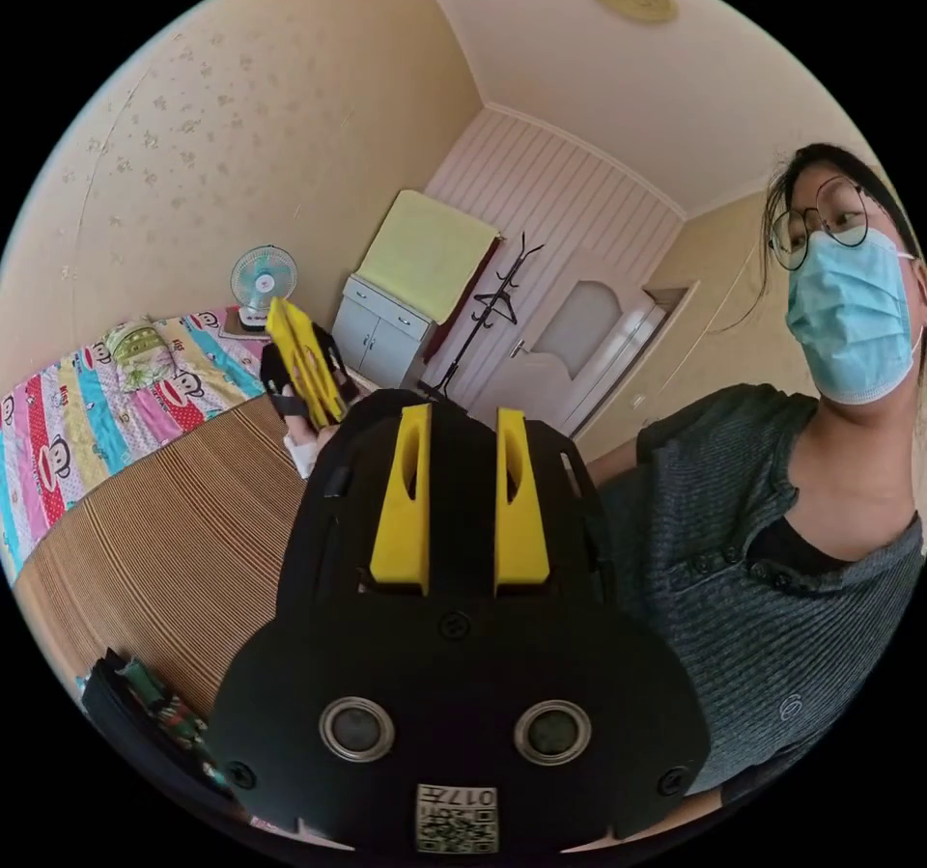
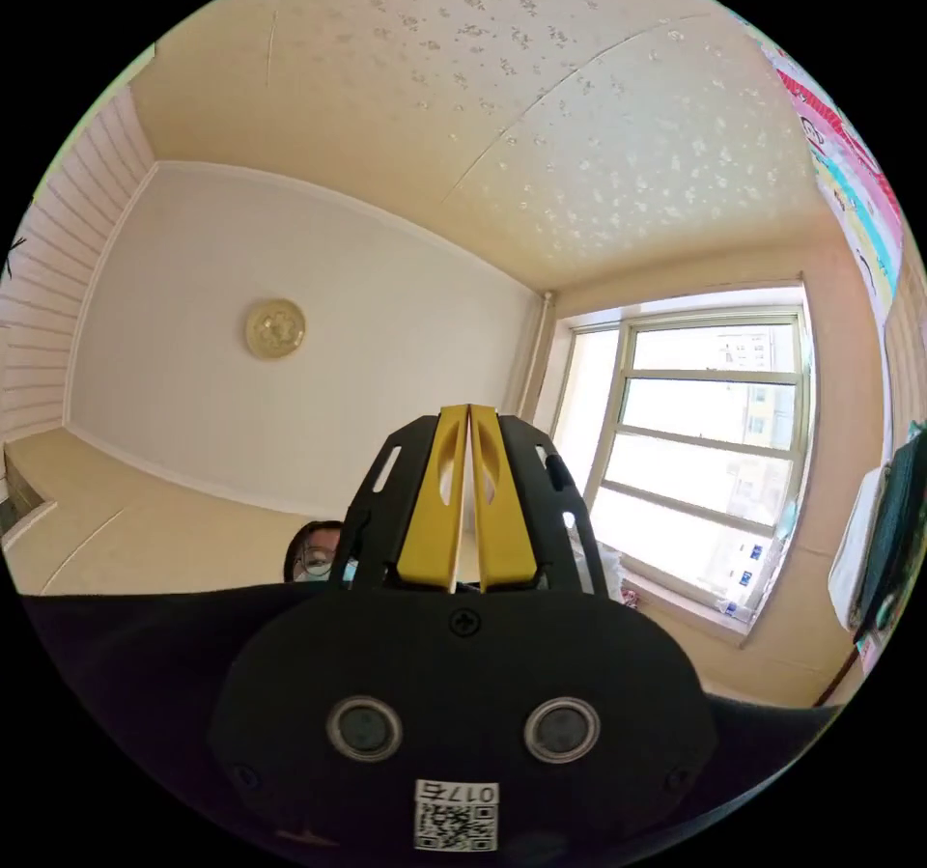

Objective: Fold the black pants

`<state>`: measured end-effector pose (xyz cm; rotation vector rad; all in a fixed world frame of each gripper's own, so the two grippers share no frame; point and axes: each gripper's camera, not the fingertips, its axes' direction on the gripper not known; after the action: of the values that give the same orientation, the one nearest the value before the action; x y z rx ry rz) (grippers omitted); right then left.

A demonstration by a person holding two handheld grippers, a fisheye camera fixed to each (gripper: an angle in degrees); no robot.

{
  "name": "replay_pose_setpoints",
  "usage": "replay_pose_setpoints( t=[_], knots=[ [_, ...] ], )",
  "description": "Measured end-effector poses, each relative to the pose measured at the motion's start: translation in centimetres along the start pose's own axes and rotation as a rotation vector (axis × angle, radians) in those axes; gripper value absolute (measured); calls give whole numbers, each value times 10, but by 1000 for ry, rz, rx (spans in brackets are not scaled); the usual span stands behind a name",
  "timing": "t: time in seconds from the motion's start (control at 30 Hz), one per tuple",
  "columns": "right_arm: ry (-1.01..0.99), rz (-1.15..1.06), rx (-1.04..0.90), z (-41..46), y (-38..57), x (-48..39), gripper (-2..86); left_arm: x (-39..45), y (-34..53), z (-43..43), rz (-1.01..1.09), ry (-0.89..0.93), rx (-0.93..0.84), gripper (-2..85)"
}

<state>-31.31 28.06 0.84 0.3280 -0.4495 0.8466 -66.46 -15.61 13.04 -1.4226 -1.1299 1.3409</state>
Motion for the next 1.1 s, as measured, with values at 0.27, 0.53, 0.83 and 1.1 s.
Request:
replay_pose_setpoints(
  t=[0.27,0.53,0.83,1.1],
  knots=[
    [490,282,129,-40,-2,100,5,38,-24,112,132,-26,-323,139],
    [597,416,106,-55,19,160,4,36,-10,212,134,-155,-588,123],
    [714,377,20,-50,4,156,5,10,-5,197,24,113,-455,7],
    [746,419,-4,-66,21,167,5,82,-2,213,171,-264,-592,118]
  ],
)
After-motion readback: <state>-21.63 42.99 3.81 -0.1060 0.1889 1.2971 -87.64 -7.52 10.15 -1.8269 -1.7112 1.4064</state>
